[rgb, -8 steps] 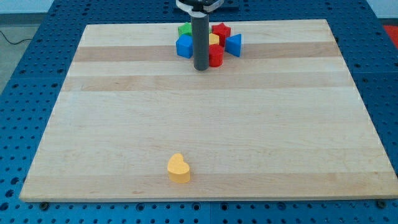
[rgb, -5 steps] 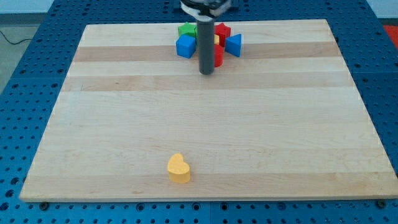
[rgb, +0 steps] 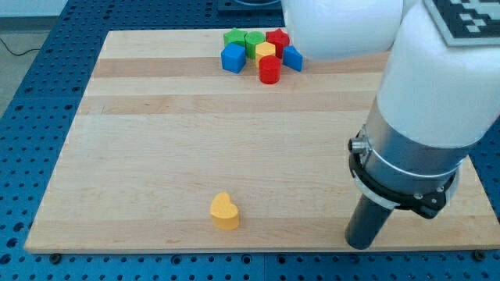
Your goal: Move yellow heart at center of the board
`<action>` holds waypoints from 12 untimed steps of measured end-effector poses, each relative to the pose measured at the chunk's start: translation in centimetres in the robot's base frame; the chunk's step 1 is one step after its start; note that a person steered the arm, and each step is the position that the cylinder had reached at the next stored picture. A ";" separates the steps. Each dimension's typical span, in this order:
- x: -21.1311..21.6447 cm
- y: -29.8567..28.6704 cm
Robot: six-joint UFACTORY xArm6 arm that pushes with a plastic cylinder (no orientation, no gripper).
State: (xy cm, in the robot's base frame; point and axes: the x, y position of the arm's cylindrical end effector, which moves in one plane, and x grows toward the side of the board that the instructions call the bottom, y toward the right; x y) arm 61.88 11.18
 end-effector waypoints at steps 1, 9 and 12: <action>-0.1 -6.9; -4.8 -7.8; -2.0 -17.5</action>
State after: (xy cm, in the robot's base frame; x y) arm 59.89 -6.36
